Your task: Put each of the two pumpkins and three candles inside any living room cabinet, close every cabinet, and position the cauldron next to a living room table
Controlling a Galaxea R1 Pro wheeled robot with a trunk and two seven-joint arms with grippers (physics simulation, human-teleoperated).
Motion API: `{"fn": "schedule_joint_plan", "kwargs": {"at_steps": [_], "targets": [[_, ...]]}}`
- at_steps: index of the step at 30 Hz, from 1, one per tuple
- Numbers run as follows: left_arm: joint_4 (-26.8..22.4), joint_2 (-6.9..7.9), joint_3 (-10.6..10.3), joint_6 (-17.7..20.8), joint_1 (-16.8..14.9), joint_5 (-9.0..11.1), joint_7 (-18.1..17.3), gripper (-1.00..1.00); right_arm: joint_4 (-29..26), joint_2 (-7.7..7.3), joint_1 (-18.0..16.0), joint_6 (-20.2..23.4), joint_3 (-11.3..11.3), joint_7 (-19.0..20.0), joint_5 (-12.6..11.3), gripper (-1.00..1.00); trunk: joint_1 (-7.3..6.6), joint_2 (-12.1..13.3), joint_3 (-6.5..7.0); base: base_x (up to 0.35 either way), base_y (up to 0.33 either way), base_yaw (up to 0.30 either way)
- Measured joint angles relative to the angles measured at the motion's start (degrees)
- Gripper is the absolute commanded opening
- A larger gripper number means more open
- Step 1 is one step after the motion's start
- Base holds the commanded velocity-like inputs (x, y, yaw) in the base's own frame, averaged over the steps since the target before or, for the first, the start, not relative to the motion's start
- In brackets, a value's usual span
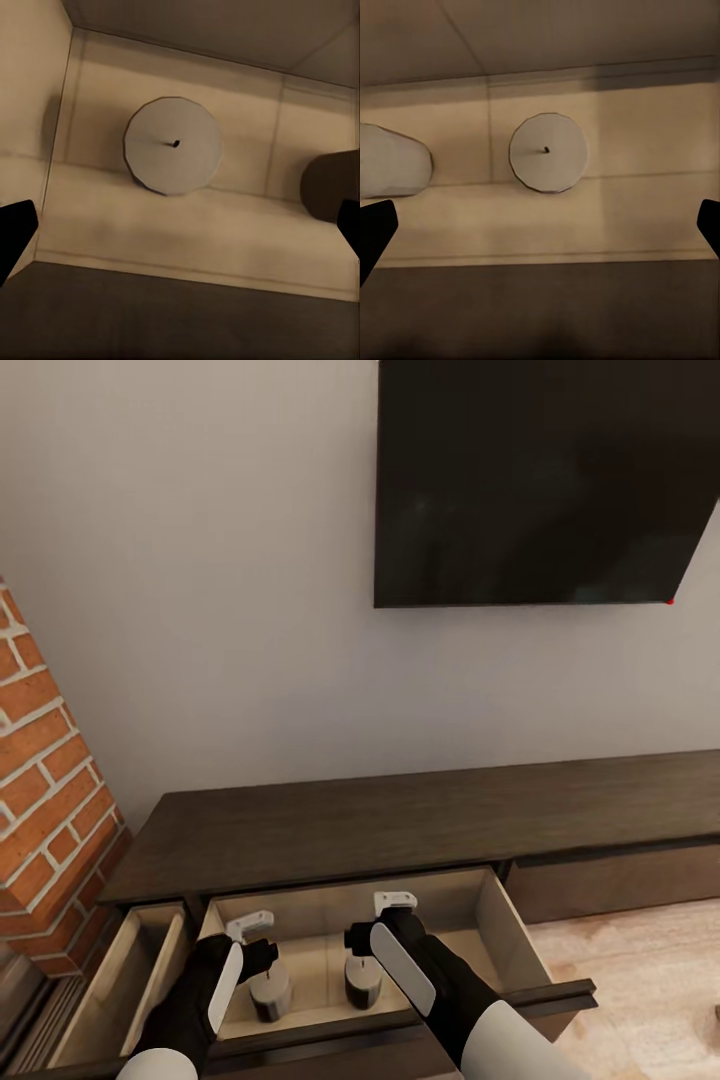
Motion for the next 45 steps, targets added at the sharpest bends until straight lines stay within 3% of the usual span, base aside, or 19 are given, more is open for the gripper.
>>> {"fn": "schedule_joint_plan", "kwargs": {"at_steps": [45], "targets": [[-0.03, 0.27, 0.12, 1.43, -0.87, 0.00, 0.06, 1.00, -1.37, 0.00, 0.00, -0.25, 0.06, -0.31, 0.09, 1.00, -9.88, 18.05, 8.08, 0.000, 0.000, 0.000]]}}
